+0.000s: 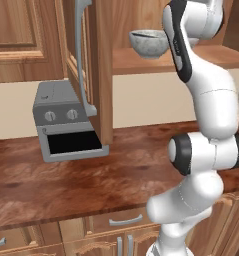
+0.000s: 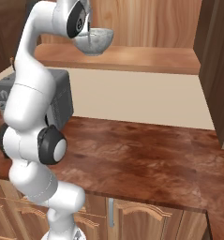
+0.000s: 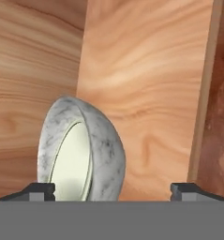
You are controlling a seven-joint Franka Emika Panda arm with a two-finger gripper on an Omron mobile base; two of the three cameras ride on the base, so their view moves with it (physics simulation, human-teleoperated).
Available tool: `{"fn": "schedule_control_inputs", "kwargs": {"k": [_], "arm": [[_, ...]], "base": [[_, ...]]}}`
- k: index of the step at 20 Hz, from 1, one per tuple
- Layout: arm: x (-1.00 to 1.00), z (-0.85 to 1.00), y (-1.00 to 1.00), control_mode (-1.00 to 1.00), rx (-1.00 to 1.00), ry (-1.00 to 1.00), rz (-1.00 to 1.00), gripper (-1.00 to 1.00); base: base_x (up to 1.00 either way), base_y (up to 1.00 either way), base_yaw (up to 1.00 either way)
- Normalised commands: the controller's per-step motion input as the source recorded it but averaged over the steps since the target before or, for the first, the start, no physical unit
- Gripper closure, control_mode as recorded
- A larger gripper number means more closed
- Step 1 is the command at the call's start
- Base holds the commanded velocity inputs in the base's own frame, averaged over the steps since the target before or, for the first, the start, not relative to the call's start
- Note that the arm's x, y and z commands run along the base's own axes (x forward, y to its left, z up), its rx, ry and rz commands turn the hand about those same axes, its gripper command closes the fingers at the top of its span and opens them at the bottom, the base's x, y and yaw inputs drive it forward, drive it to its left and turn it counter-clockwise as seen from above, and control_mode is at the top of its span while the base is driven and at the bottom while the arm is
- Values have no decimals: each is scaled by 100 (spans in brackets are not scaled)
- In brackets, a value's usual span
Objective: Pick up the bowls on the counter and stack them on top of one another in the open cabinet. Place the smaller bowl on top of the larger bowl.
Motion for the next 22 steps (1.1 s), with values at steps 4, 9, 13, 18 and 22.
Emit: {"fn": "schedule_control_inputs", "kwargs": {"k": [4,9,13,18,22], "arm": [[-90,39,-16,-100,1,11,1,-100],[-100,-9,-12,-100,0,7,4,-100],[-100,-43,-14,-100,0,0,4,-100],[-100,-56,-19,-100,0,0,3,-100],[-100,-41,-21,-100,-5,-22,0,-100]], "base": [[0,0,0],[0,0,0],[0,0,0],[0,0,0],[0,0,0]]}}
